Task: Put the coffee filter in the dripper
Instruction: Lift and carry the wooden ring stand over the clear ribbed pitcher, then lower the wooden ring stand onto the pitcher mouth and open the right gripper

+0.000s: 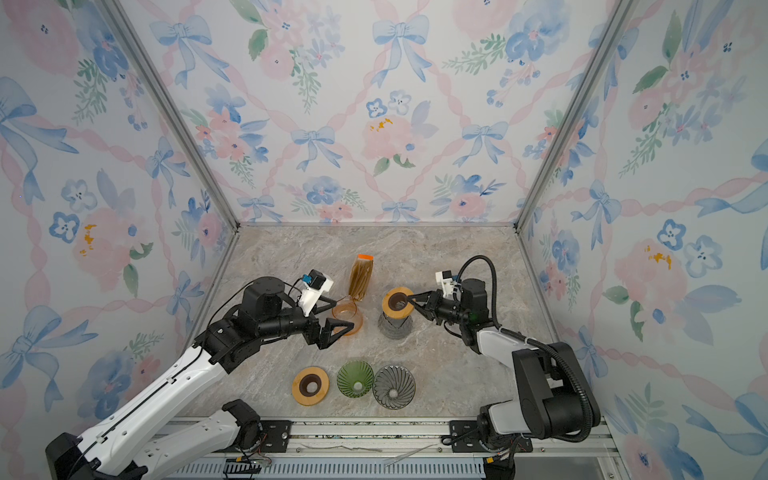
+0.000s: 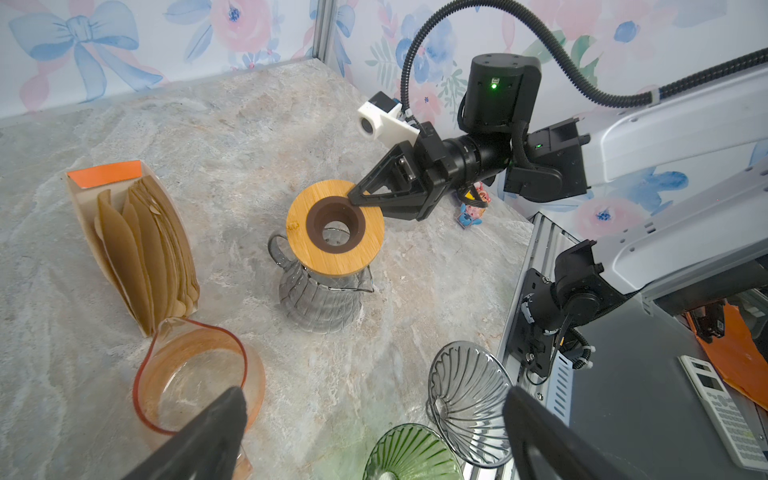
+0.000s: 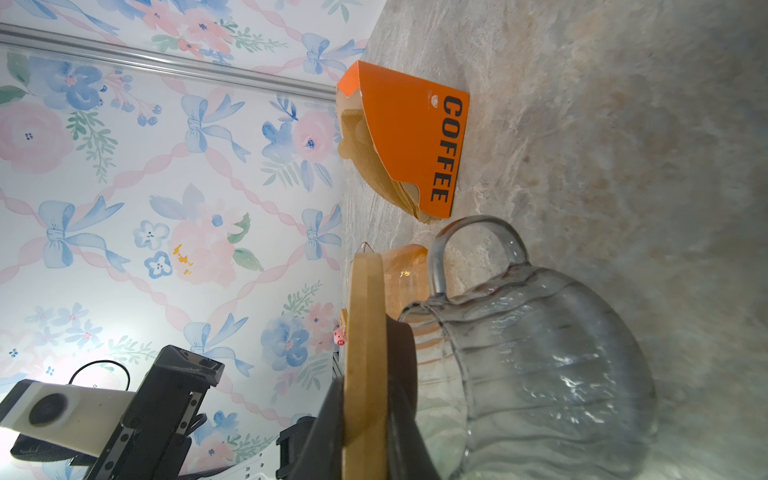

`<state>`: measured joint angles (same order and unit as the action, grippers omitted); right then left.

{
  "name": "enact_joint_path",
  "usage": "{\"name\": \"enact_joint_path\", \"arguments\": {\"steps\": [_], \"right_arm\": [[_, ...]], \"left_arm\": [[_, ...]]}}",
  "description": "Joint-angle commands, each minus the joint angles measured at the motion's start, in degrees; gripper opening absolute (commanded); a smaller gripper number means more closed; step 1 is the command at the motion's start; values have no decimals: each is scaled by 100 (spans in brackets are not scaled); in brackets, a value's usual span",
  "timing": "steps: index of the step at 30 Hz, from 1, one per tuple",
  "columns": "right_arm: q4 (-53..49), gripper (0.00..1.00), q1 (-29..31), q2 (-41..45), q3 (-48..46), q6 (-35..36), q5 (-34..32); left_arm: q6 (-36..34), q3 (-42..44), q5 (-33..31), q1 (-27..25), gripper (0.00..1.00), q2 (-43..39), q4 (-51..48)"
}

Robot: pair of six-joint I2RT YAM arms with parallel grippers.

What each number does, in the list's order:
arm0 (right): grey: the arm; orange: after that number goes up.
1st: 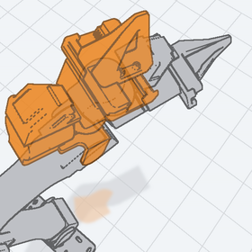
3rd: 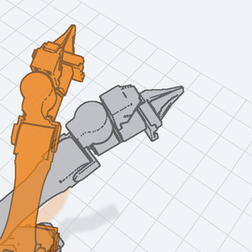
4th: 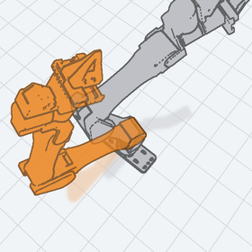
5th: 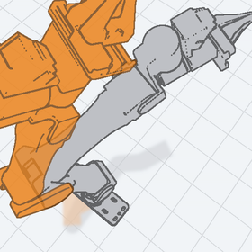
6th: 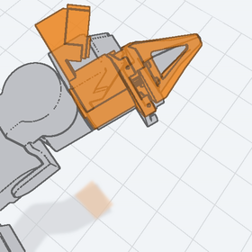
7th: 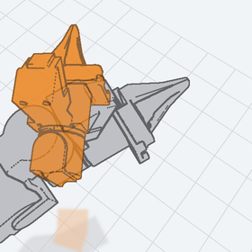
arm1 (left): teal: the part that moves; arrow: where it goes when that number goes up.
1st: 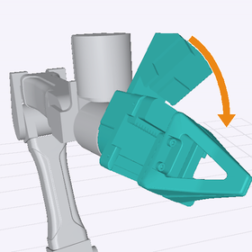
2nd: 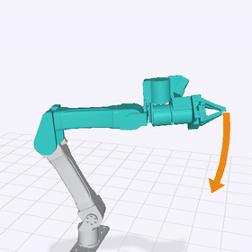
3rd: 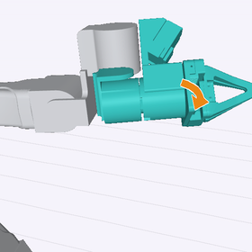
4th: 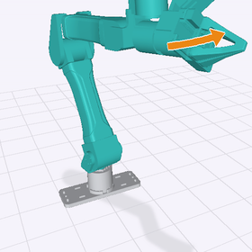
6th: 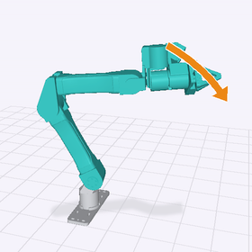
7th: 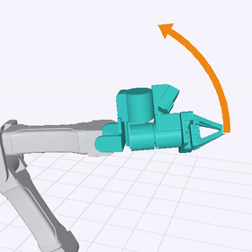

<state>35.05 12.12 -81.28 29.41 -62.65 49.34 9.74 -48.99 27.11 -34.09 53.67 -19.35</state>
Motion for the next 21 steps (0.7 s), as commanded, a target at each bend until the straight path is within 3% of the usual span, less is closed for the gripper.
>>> {"name": "enact_joint_path", "arguments": {"steps": [1, 21], "right_arm": [[248, 16, 99, -78, -67, -2, 137], [-148, 18, 133, -65, -81, 244, 78]], "left_arm": [[81, 74, 84, 29, 98, -86, 97], [81, 74, 68, 34, 98, -94, 96]]}}
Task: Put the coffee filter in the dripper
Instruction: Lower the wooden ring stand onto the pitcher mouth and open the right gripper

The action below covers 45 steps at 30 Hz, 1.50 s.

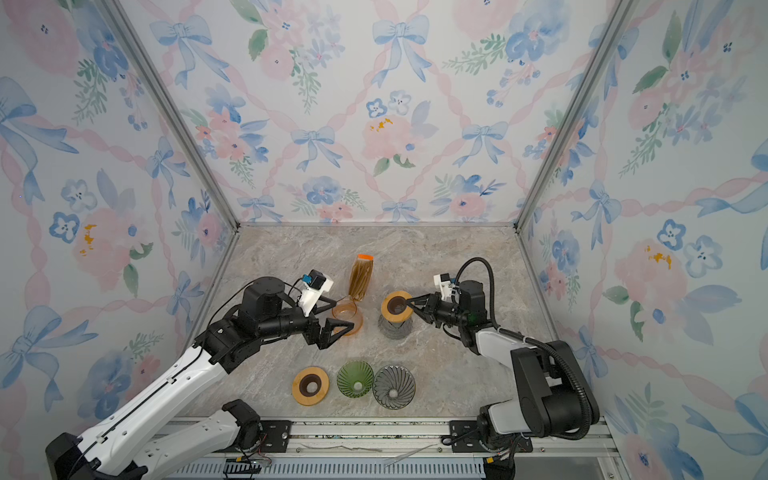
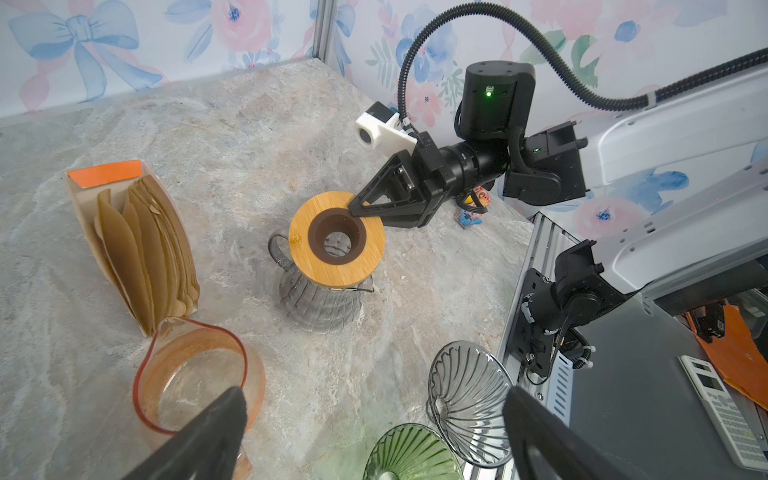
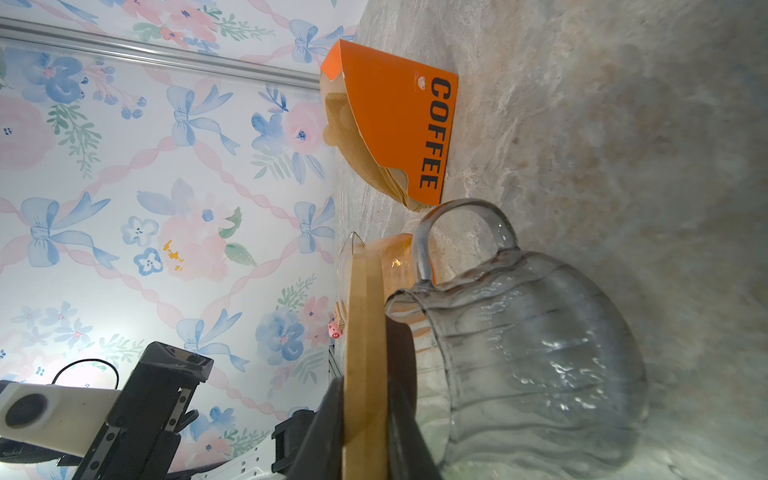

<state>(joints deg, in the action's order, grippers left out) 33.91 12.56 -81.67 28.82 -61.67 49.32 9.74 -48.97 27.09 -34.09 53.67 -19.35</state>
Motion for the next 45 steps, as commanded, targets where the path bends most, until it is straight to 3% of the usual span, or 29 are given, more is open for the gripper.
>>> {"name": "enact_joint_path", "arguments": {"steps": [1, 21, 45], "right_arm": [[-73, 19, 89, -30, -17, 172, 65], [-605, 26, 59, 48, 97, 460, -72], [-2169, 34, 35, 422, 462, 1298, -335]], "left_arm": [[81, 72, 71, 39, 98, -87, 99], [81, 63, 62, 46, 98, -108, 98], [85, 72, 64, 44, 98, -130, 94]]}}
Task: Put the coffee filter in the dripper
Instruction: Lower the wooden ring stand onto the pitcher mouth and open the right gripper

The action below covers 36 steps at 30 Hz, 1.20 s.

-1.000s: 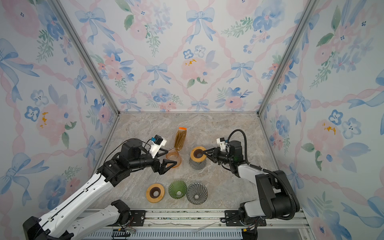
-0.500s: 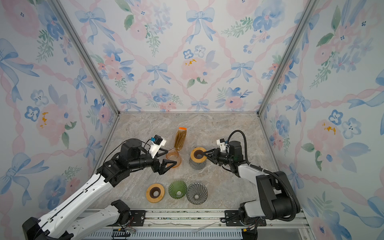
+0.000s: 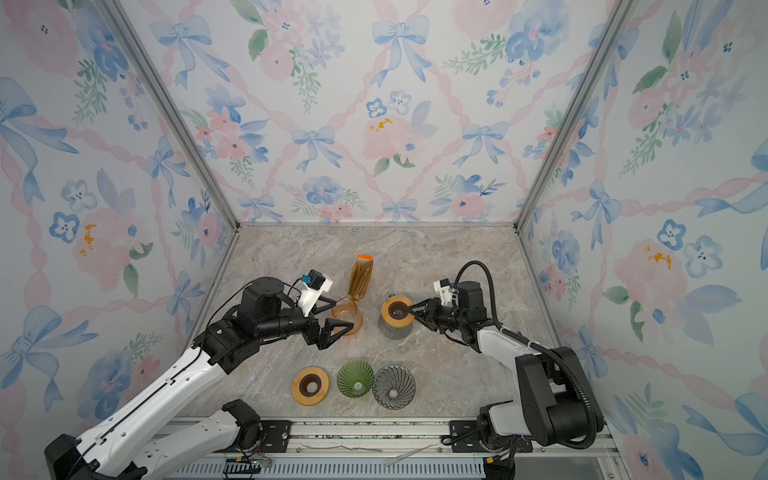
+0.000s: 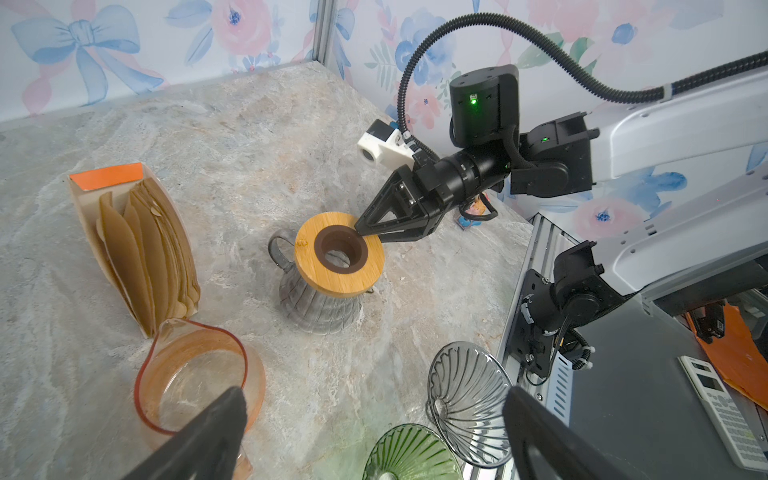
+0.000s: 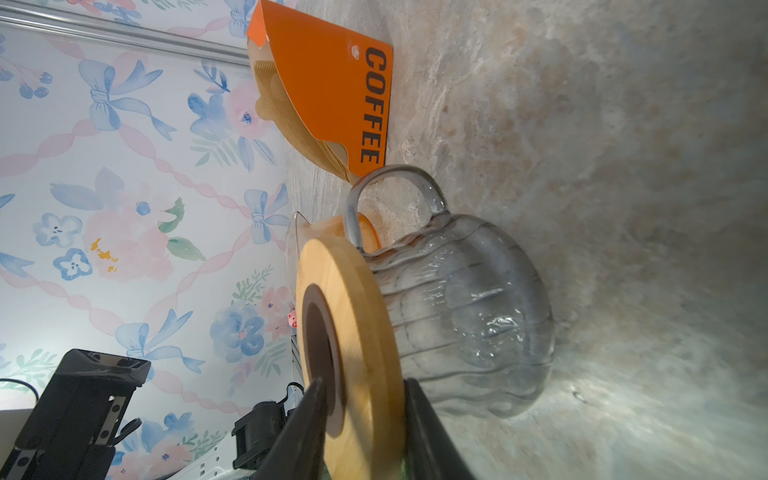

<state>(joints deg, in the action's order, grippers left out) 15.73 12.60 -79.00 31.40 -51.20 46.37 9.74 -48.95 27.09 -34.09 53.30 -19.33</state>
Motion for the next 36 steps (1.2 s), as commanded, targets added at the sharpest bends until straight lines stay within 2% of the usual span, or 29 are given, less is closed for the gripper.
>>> {"name": "enact_joint_path", "arguments": {"steps": [1, 18, 25, 36], "right_arm": [[-425, 35, 19, 187, 217, 295, -228], [-1474, 37, -190, 784, 331, 803, -409], [-1444, 33, -115, 809, 360, 802, -374], [-1245, 31, 28, 593, 397, 699, -419]], "left_arm": [[83, 73, 59, 50, 98, -99, 92], [81, 70, 86, 54, 98, -95, 94], [81, 67, 95, 52, 98, -101, 96], [83, 70, 95, 55, 98, -109, 95]]}}
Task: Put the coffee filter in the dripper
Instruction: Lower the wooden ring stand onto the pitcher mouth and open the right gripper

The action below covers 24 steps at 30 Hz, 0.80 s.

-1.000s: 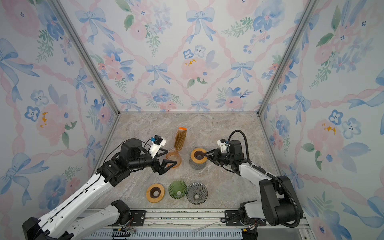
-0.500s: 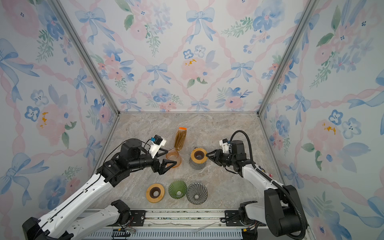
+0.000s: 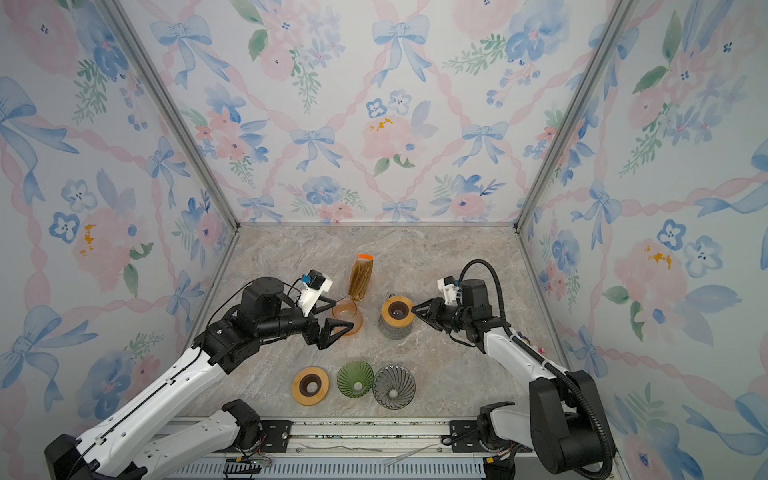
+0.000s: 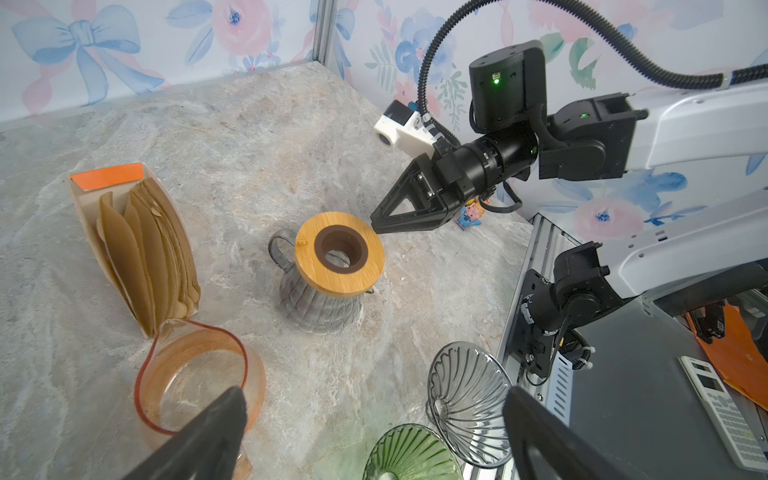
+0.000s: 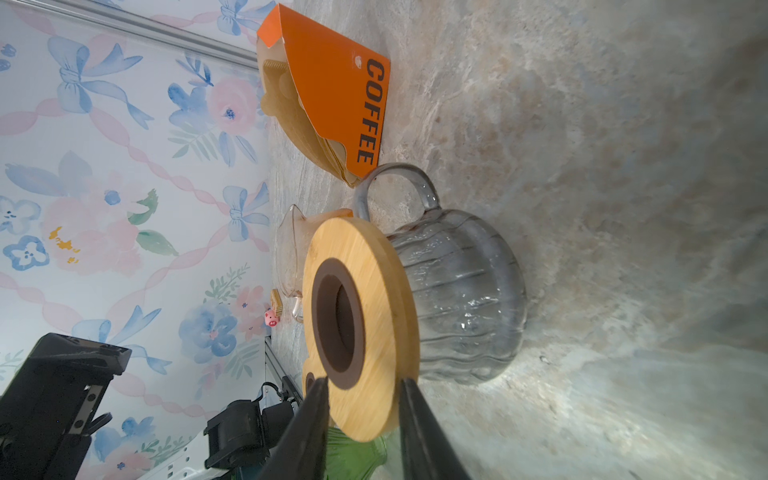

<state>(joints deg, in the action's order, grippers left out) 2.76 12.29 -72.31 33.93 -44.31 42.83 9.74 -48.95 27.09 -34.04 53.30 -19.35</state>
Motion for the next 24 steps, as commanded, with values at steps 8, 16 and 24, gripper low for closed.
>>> {"name": "enact_joint_path", "arguments": {"steps": [8, 16, 24], "right_arm": [[128, 29, 148, -171, 177, -25, -65], [153, 28, 192, -246, 221, -43, -81], [-409, 30, 185, 58, 320, 268, -415]], "left_arm": [[81, 70, 95, 51, 98, -93, 98], [90, 76, 87, 56, 98, -96, 99], [115, 74, 29, 49, 98, -48, 98]]}}
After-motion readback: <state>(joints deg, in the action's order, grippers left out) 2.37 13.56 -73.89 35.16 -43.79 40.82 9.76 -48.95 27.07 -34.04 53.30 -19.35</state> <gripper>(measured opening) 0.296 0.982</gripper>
